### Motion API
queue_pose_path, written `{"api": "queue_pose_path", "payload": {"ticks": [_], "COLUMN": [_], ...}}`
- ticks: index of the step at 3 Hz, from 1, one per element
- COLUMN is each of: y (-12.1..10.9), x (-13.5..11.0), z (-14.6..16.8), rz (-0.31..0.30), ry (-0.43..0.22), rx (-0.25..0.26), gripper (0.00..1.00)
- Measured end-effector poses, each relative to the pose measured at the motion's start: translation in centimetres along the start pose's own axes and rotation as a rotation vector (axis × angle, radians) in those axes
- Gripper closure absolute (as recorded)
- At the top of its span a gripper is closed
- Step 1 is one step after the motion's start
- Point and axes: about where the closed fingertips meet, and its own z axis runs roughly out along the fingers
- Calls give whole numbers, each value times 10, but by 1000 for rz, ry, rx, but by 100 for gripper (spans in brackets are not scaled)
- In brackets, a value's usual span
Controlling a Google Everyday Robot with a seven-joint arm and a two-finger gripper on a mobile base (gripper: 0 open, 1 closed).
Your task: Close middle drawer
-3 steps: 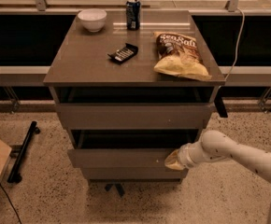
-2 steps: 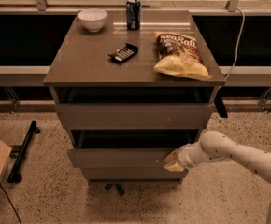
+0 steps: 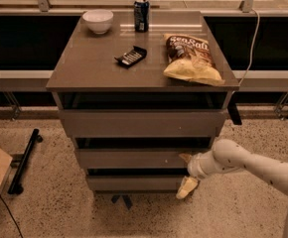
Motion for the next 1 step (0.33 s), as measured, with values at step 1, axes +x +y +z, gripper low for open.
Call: {"api": "queue_pose_path", "payload": {"ticks": [1], "y": [0], "x": [0], "z": [0], "rz": [0], "ry": [0], "rx": [0], "gripper": [0]}}
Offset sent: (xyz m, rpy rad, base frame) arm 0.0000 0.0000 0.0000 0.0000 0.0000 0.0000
